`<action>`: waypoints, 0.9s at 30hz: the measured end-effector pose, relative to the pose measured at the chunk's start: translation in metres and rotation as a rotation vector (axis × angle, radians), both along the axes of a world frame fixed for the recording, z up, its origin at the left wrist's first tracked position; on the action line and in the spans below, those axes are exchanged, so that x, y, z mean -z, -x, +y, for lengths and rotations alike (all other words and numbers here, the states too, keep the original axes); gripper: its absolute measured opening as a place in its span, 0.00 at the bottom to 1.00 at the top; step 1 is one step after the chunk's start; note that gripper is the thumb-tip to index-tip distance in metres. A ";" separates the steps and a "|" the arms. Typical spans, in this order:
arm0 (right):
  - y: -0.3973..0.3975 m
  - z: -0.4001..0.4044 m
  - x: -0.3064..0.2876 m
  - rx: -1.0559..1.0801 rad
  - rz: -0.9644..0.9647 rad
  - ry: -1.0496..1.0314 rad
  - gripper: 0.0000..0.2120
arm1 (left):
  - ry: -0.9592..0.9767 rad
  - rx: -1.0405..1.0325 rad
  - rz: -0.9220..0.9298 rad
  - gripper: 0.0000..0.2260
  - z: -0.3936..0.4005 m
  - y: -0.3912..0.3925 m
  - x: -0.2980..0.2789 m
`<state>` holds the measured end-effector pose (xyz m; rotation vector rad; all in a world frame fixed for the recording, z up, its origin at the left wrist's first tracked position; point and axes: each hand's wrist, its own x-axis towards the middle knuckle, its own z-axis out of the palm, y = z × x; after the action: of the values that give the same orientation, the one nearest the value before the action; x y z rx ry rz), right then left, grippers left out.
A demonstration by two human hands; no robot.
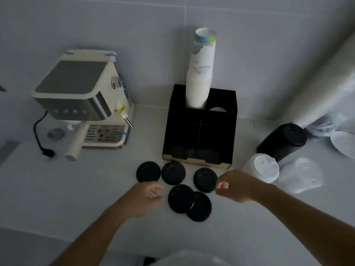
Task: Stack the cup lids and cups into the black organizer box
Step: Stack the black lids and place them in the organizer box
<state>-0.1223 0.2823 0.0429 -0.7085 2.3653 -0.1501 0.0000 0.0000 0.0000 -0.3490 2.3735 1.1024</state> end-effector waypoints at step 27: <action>-0.081 -0.054 0.070 0.889 -0.497 0.488 0.12 | -0.365 -0.632 -0.170 0.14 0.058 0.010 0.037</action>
<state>-0.0416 0.2279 -0.0274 0.2268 1.9870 -1.1596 -0.0095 0.0578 -0.0370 -1.0539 1.8945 1.6690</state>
